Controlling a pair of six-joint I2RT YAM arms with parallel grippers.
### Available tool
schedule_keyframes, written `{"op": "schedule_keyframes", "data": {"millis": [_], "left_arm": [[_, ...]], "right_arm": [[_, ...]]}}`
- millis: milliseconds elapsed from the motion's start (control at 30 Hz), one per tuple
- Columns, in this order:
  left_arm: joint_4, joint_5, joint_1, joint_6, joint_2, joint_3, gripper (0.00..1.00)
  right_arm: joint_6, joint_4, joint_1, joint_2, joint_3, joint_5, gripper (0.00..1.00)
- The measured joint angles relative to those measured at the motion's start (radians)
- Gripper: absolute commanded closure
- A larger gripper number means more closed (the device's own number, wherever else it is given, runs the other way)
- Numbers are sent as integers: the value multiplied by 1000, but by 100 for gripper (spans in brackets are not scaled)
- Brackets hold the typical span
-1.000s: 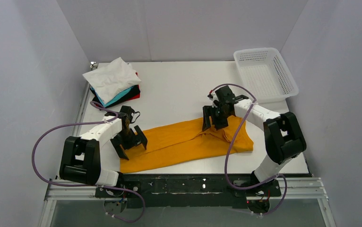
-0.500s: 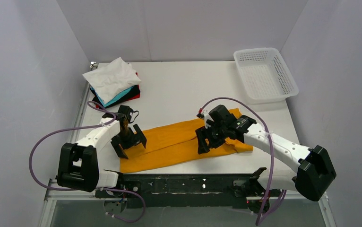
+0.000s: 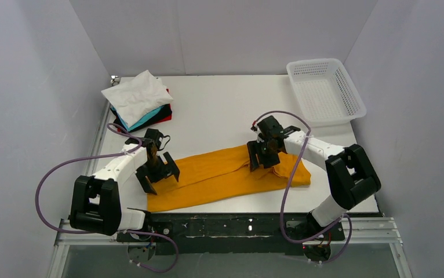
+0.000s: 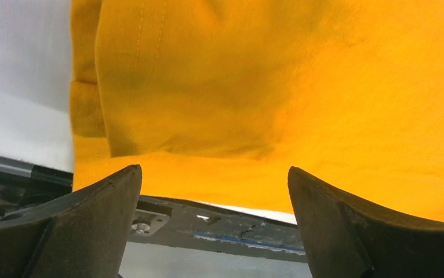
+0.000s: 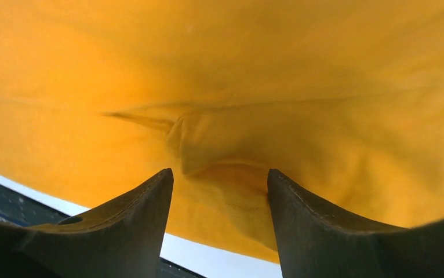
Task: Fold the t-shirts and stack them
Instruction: Fold the other side of the tshirt into a rectangle, then rotate the tshirt 70 degrees
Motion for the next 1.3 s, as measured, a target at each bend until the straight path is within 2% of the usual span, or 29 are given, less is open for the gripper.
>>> {"op": "schedule_keyframes", "data": {"millis": [100, 267, 400, 500, 633, 833, 967, 1067, 1167, 1233, 1300], "left_arm": [[-39, -2, 0, 3, -3, 23, 2], [-102, 9, -5, 5, -53, 113, 2], [-129, 28, -30, 17, -93, 177, 2], [-134, 61, -46, 37, -82, 217, 2], [-130, 109, -72, 58, 11, 250, 2], [-66, 174, -172, 72, 184, 241, 2], [-32, 208, -211, 66, 233, 220, 2], [4, 212, -237, 39, 235, 175, 2], [21, 208, -282, 0, 238, 135, 2], [35, 198, -314, -34, 242, 120, 2], [61, 186, -345, -71, 253, 111, 2]], "right_arm": [[16, -10, 65, -40, -67, -19, 32], [106, -96, 226, -291, -172, -32, 31], [180, -108, 227, -477, -190, 10, 16], [246, -101, 203, -499, -189, 63, 15], [374, -103, 113, -421, -198, 103, 14], [544, 30, -55, -373, -383, 72, 13], [557, 71, -127, -290, -346, 21, 12], [537, 51, -154, -149, -231, -11, 12], [479, 44, -174, 34, -45, -27, 14], [416, 46, -186, 169, 121, -18, 14], [341, 48, -197, 334, 354, 9, 14]]}}
